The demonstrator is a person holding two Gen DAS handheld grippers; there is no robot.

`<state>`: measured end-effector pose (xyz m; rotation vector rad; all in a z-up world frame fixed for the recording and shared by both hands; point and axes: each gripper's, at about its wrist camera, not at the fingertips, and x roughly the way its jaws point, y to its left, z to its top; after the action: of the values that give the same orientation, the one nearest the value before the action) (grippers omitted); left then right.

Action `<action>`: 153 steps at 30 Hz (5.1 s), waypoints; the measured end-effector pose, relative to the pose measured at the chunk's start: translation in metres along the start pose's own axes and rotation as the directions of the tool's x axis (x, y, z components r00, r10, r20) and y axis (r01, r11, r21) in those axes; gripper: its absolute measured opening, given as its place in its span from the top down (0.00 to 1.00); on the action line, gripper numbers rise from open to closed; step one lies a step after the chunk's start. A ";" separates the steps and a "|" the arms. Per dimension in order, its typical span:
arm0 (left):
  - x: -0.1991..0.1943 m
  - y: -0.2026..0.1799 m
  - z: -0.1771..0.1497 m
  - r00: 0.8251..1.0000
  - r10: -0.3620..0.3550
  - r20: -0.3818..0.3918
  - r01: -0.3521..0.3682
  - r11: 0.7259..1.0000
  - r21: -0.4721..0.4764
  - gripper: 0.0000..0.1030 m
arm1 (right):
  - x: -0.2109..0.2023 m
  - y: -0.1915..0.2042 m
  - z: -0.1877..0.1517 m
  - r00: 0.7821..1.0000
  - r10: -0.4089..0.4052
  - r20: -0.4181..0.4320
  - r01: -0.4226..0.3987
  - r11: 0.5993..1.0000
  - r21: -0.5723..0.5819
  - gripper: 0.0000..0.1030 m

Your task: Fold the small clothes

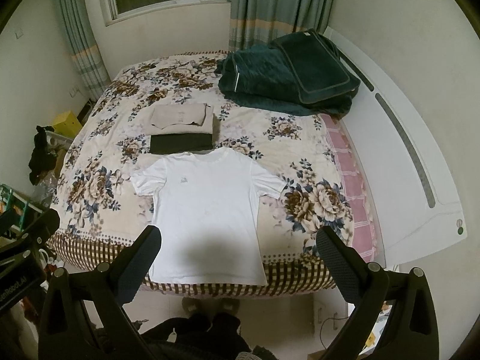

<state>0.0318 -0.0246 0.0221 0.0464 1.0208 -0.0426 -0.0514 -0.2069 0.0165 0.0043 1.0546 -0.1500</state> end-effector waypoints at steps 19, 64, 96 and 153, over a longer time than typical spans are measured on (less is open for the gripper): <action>0.000 0.001 -0.004 1.000 -0.001 0.005 0.001 1.000 -0.002 0.00 | 0.001 -0.002 -0.002 1.000 0.004 -0.002 -0.004 1.000 0.005 0.00; 0.566 -0.012 -0.097 0.896 0.221 -0.384 -0.284 0.952 -0.115 0.00 | 0.769 -0.221 -0.063 0.932 0.352 0.082 -0.172 0.231 0.958 0.96; 0.569 0.121 -0.144 0.886 0.249 -0.390 -0.341 0.921 -0.188 0.00 | 0.817 0.091 0.091 0.610 0.715 -0.342 -0.449 0.667 0.595 0.60; 0.652 0.193 -0.051 0.952 -0.306 -0.019 0.173 0.588 -0.790 0.91 | 0.748 0.073 -0.073 0.737 0.618 -0.275 -0.268 0.640 0.720 0.53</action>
<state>0.3398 0.1624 -0.5571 -0.9253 1.1225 0.1694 0.2569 -0.2195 -0.6728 1.0062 1.4481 -0.0275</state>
